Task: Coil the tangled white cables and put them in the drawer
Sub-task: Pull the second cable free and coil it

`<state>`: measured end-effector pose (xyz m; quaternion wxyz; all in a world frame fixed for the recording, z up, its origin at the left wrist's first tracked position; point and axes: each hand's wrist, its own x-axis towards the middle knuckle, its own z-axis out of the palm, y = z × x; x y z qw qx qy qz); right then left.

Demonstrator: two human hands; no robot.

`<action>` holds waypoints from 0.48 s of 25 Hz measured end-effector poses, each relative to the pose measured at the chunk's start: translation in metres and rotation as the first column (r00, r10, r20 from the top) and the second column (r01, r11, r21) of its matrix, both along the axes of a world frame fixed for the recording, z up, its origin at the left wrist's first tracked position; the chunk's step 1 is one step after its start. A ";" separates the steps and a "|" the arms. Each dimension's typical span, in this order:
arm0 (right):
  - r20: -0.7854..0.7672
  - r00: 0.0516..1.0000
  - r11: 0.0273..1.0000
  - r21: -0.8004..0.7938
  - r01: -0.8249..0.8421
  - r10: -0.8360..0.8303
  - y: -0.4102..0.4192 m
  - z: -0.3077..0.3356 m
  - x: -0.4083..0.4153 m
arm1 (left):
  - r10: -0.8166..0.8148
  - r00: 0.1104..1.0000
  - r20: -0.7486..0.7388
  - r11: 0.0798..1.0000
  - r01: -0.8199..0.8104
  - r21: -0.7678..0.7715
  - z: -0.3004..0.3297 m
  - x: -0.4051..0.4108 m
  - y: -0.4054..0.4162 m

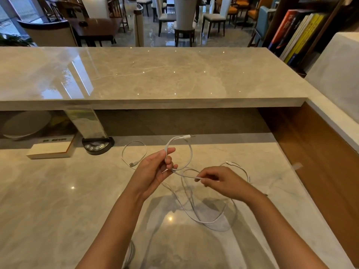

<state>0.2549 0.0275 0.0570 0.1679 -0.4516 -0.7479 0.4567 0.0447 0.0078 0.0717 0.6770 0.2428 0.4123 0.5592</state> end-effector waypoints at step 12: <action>0.401 0.832 0.922 0.114 0.371 -0.384 0.045 0.029 0.020 | -0.230 0.963 -0.140 0.971 0.217 -0.099 -0.003 -0.007 -0.006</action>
